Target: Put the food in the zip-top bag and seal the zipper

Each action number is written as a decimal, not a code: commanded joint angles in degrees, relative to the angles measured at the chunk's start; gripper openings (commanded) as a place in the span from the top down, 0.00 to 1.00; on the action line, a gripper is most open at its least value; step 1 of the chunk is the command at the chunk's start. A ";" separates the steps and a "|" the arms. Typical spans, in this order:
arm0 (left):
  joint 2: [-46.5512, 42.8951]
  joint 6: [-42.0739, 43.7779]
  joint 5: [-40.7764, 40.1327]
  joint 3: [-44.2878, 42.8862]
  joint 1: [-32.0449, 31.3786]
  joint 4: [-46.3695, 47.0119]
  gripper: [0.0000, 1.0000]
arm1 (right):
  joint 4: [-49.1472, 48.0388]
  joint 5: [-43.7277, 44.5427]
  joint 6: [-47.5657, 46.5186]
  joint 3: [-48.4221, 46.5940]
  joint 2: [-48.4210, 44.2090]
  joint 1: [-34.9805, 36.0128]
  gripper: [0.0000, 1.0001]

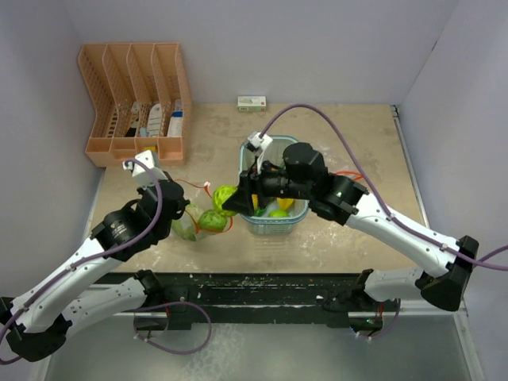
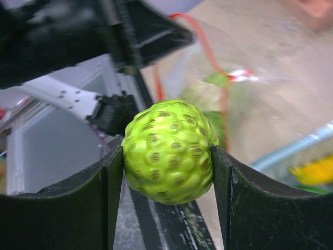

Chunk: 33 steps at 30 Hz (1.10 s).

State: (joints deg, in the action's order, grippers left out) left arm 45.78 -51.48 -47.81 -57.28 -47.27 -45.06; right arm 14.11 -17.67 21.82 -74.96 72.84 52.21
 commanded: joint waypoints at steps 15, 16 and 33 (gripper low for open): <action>-1.89 -1.41 2.45 -1.21 0.24 4.41 1.00 | -20.25 7.57 5.01 -0.37 12.72 4.11 1.00; -1.93 -1.35 2.53 -1.20 0.24 4.52 1.00 | -19.81 8.66 4.99 -0.78 13.23 4.25 1.00; -0.85 -1.38 2.86 -0.65 0.24 6.24 1.00 | -14.13 18.08 3.40 -3.92 14.14 8.97 0.01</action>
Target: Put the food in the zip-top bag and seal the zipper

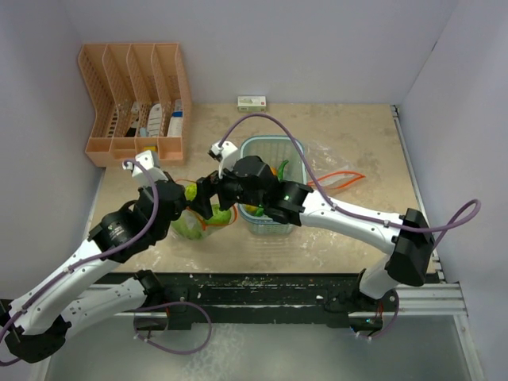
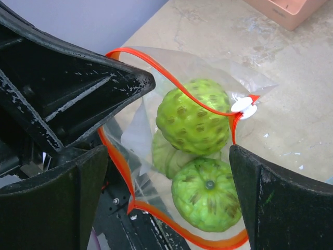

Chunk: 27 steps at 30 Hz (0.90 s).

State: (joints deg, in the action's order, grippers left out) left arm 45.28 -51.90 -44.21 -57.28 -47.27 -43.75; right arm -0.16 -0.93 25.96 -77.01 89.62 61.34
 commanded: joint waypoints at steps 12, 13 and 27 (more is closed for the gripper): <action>-4.85 -1.22 -2.70 -1.94 0.26 2.71 1.00 | 11.12 8.79 3.40 4.00 -10.84 -0.16 0.01; -5.46 -1.17 -2.83 -2.16 0.29 2.70 1.00 | 10.81 8.67 3.89 5.31 -11.23 -0.17 0.03; -7.40 -1.43 -2.29 -3.67 0.24 1.66 1.00 | -1.13 1.82 6.01 9.13 -7.45 -0.31 0.49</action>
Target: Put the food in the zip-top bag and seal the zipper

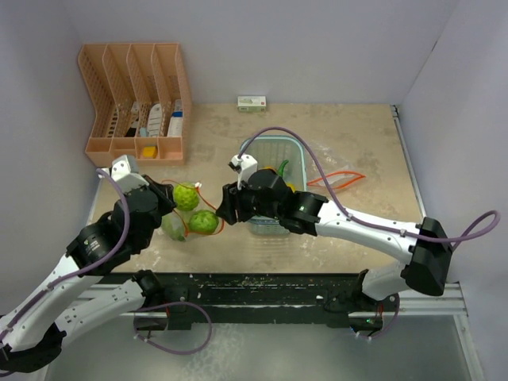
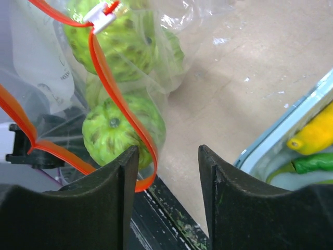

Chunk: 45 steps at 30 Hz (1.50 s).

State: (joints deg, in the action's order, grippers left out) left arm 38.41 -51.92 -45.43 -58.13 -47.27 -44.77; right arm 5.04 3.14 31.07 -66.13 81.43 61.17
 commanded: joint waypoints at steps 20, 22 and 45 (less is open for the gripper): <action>-3.30 -4.80 1.28 3.36 0.24 -1.00 1.00 | -6.56 -4.80 0.35 -9.49 4.37 -1.02 1.00; -3.45 -5.70 1.72 5.18 0.27 -1.41 1.00 | -5.39 -7.52 0.63 -11.71 5.48 -1.11 1.00; 0.34 -5.19 5.87 9.70 0.26 5.83 0.91 | -5.82 -21.21 3.38 -12.53 8.32 -9.49 1.00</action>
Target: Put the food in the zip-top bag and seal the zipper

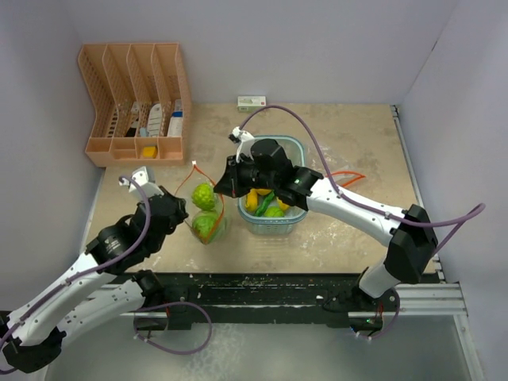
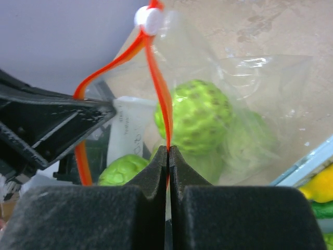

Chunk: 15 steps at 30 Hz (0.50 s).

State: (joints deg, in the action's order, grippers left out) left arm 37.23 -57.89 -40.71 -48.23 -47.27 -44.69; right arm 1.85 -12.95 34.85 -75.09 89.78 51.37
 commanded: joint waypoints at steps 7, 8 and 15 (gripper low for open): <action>4.94 3.91 1.85 -3.11 0.24 11.91 0.77 | -7.62 -15.12 0.98 -2.79 0.05 0.44 1.00; 5.41 4.32 1.98 -3.56 0.24 12.44 0.74 | -7.91 -15.23 1.16 -2.26 0.05 0.46 1.00; 6.62 5.89 3.67 -2.83 0.26 15.26 0.48 | -8.04 -15.56 1.14 -0.69 -0.84 0.40 1.00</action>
State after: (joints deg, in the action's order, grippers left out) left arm 44.23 -53.84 -38.33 -49.30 -47.27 -34.11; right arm -1.85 -25.21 35.46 -75.44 90.35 51.48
